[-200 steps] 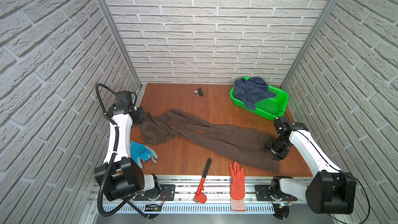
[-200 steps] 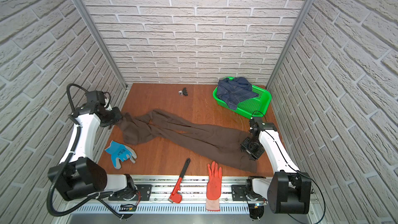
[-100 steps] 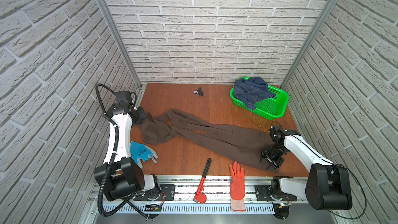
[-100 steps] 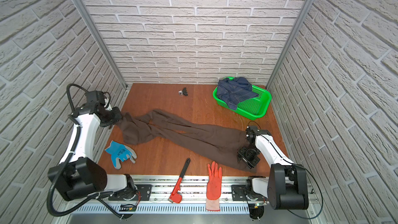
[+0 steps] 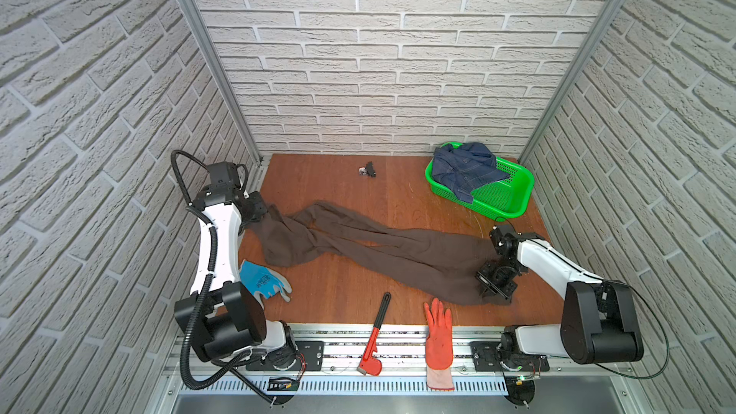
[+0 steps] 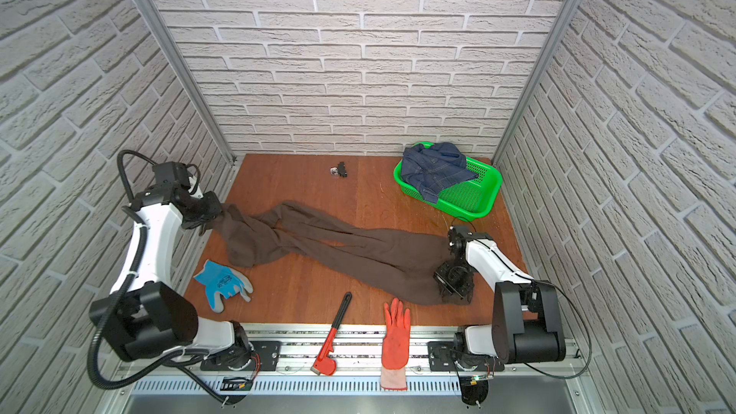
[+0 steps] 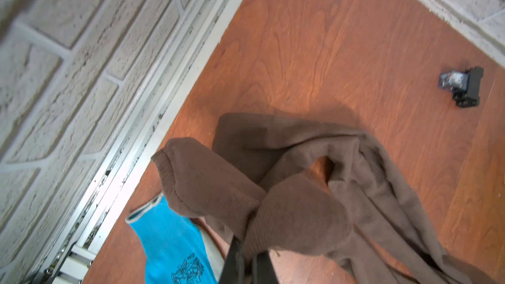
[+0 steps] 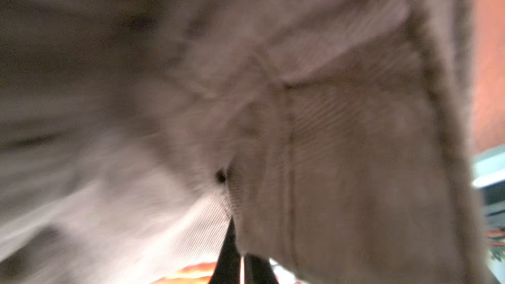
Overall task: Fold and stack the trousers
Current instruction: Flatten out the trousers at the center of the table.
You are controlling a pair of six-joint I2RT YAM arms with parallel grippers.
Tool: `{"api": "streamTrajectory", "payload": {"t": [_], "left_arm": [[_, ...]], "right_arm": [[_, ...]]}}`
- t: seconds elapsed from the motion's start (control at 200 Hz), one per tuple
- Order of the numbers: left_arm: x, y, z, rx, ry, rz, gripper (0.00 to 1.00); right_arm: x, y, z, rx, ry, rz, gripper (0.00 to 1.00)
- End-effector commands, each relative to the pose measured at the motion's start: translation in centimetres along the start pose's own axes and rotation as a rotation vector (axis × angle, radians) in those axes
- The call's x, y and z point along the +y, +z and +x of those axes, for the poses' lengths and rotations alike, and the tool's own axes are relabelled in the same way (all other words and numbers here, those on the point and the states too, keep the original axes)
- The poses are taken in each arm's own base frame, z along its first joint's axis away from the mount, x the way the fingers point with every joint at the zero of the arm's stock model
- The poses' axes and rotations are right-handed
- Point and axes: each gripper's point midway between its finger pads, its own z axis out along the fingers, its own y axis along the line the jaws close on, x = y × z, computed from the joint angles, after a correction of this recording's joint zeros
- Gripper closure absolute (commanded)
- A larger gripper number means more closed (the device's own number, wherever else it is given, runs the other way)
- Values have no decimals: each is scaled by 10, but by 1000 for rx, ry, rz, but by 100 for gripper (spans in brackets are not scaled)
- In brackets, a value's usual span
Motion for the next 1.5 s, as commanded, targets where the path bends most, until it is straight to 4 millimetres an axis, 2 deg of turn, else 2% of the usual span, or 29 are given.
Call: {"api": "streamTrajectory", "payload": {"t": [0.0, 0.115, 0.19, 0.345, 0.42, 0.555, 0.645, 0.74, 0.835, 0.94, 1.075, 1.175, 1.25, 1.37, 1.495], "left_arm": [[-6, -4, -32, -67, -13, 28, 100], [-9, -13, -60, -114, -9, 28, 100], [-10, -25, -87, -167, -4, 27, 100], [-3, -55, -143, -257, -18, 6, 100], [1, -78, -169, -314, -36, 0, 100], [14, -106, -201, -395, -73, 2, 100], [25, -102, -205, -380, -112, 17, 100], [35, -86, -193, -315, -134, 10, 100], [41, -67, -170, -250, -143, 10, 100], [47, -44, -127, -160, -167, 21, 100], [53, -19, -60, -30, -183, 21, 100], [59, -8, -17, 37, -203, 11, 100], [68, -2, 8, 74, -206, -21, 100], [79, 6, 39, 131, -196, -70, 100], [92, 2, 55, 136, -191, -142, 100]], "right_arm": [[35, -43, -20, -113, -36, -114, 95], [68, -95, -32, -192, -60, -221, 95], [91, -134, -41, -243, -76, -293, 95], [138, -212, -61, -336, -100, -442, 95], [155, -244, -73, -377, -97, -521, 95], [170, -294, -94, -437, -58, -646, 95], [172, -312, -105, -453, -41, -670, 95], [171, -306, -110, -428, -32, -660, 95], [161, -282, -107, -388, -26, -613, 95], [141, -245, -99, -345, -25, -550, 95], [103, -185, -88, -271, -24, -425, 94], [70, -142, -78, -192, -27, -289, 95], [48, -119, -73, -149, -53, -186, 94], [18, -102, -75, -167, -77, -56, 94], [-8, -97, -78, -189, -78, 38, 94]]}}
